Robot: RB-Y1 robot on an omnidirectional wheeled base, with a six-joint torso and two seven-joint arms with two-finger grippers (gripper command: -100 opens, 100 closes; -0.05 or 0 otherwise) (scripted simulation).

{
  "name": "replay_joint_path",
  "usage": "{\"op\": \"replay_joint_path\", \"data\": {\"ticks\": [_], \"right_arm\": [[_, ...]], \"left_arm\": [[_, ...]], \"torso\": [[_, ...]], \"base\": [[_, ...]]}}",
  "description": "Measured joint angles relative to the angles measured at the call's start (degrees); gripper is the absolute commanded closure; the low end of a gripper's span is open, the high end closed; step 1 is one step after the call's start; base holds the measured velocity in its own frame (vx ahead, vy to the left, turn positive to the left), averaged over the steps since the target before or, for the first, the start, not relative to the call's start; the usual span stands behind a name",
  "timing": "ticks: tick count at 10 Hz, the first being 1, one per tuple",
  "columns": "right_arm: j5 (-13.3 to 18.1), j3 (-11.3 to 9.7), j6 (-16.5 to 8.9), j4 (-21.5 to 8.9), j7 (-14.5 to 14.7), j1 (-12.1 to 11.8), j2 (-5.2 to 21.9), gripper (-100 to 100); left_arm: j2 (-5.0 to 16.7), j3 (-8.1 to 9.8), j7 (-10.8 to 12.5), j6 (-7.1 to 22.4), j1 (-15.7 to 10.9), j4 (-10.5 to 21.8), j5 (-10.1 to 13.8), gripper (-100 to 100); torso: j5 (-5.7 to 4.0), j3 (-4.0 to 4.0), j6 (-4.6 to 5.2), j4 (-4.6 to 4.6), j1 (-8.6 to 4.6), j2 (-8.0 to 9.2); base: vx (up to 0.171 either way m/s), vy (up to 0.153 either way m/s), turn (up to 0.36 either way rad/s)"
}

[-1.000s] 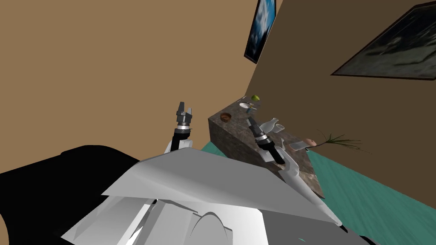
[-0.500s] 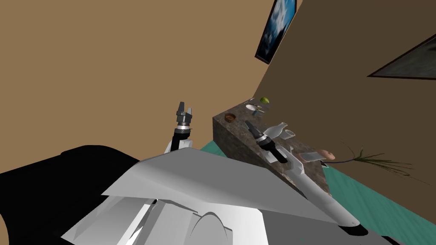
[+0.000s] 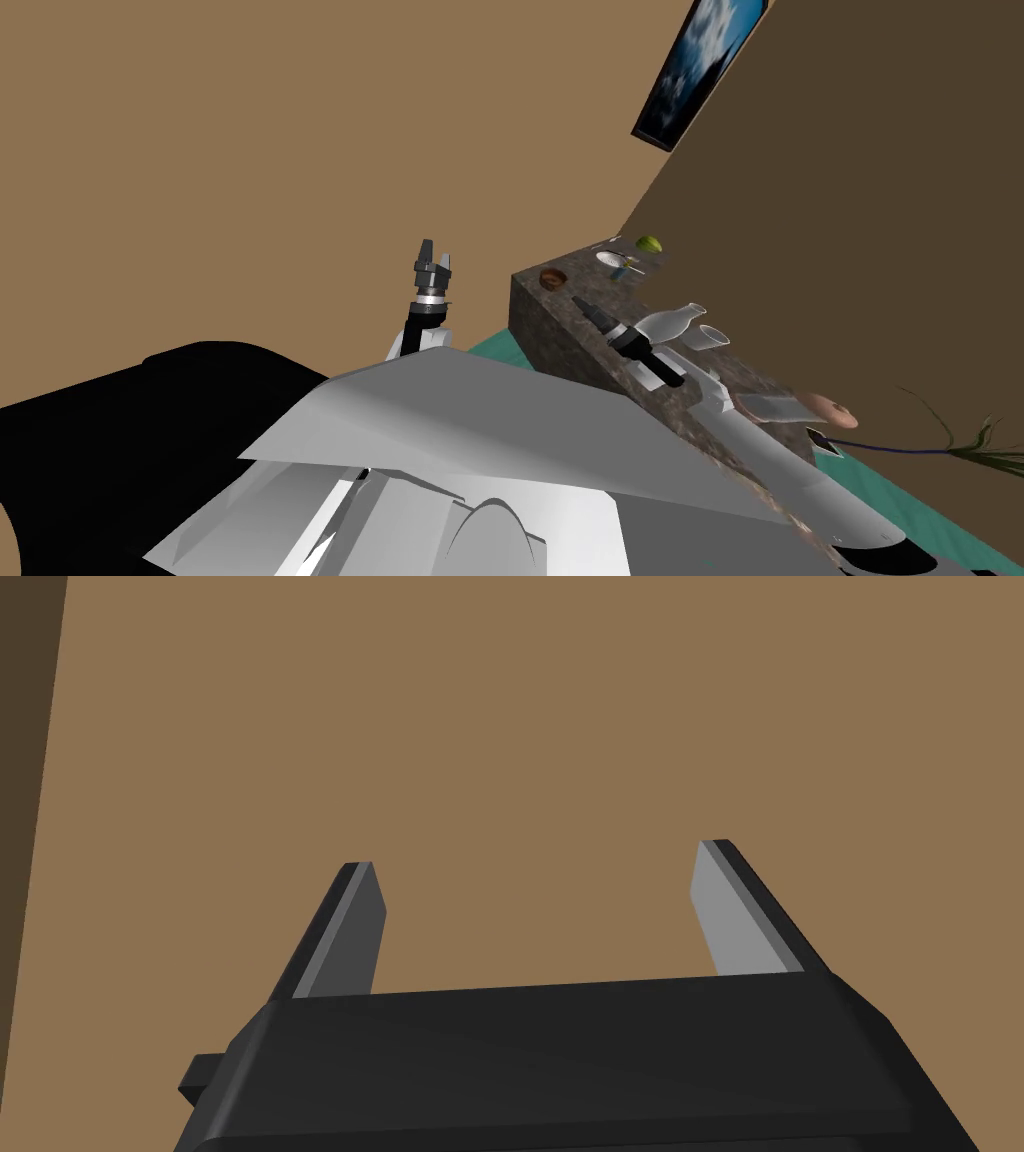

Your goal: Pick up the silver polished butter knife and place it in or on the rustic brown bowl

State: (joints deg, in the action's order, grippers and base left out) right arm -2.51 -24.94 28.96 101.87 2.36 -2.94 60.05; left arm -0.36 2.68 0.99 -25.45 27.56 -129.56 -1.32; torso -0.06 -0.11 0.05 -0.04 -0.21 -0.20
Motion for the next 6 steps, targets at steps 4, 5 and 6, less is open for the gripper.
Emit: {"op": "replay_joint_path", "data": {"ticks": [4,5,6], "right_arm": [[0.5,-5.5,-0.1,-5.0,0.5,2.3,5.2,-100],[0.6,-6.4,-0.3,-5.7,0.4,2.7,6.6,-100],[0.6,-7.8,0.4,-7.7,0.6,2.6,8.4,-100]], "left_arm": [[0.0,0.00,0.0,0.0,0.0,0.0,0.0,0],[0.0,0.01,0.0,0.0,0.0,0.0,0.0,0],[0.0,0.00,0.0,0.0,0.0,0.0,0.0,0]], "torso": [[0.00,-0.03,0.01,-0.01,0.04,-0.06],[0.01,-0.03,0.07,-0.01,0.05,-0.06],[0.01,-0.04,0.02,-0.02,0.05,-0.07]], "base": [[-0.013,-0.037,0.270],[-0.012,-0.026,0.344],[-0.006,-0.030,0.168]]}}
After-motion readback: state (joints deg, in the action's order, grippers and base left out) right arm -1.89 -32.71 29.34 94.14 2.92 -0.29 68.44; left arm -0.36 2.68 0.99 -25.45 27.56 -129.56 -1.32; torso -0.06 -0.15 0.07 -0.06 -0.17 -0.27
